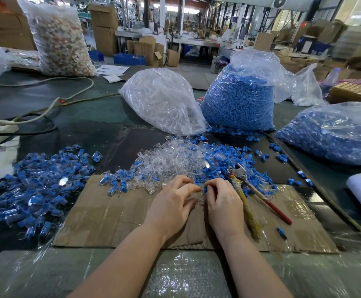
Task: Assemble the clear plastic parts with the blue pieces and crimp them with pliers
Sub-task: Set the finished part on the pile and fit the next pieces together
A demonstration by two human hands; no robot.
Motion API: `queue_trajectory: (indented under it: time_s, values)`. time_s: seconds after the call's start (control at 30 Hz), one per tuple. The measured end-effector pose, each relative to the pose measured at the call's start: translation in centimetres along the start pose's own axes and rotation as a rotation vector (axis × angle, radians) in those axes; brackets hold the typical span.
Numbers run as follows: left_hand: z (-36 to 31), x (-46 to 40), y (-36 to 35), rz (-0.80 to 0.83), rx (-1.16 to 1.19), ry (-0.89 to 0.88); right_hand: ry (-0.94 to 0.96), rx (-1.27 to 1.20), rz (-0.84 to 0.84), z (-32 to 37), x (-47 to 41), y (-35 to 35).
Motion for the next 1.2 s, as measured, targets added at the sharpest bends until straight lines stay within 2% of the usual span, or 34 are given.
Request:
queue_trajectory:
  time_s: [0.1,0.2,0.4,0.63,1.2]
  values:
    - [-0.8,-0.2,-0.9,0.111,-0.072,-0.111,-0.039,-0.068,-0.032,-0.3,-0.2,0.4]
    - [-0.8,-0.2,-1.2,0.136,-0.014,-0.110,-0.059,-0.083,-0.033,-0.5,-0.2,0.5]
    - [0.6,-0.2,0.0,-0.014,0.089,0.052,-0.067,-0.050,0.003,-0.5,-0.2,0.2]
    - [0.9,-0.1,-0.1,0.003,0.111,0.105,-0.044,0.079,0.028,-0.4,-0.2,-0.2]
    - [1.3,0.7,1.1,-0.133,0.137,0.204,0.001,0.097,0.031,-0.3,-0.1,-0.6]
Point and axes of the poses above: each hand's wrist, its own x-axis away from the middle knuckle, its own y-axis out of the back of the hand, z = x × y, the point moved 7 cm from there along -x, towards the middle knuckle, and after that the axes turned 7 degrees about -y, right-handed, at the moved point
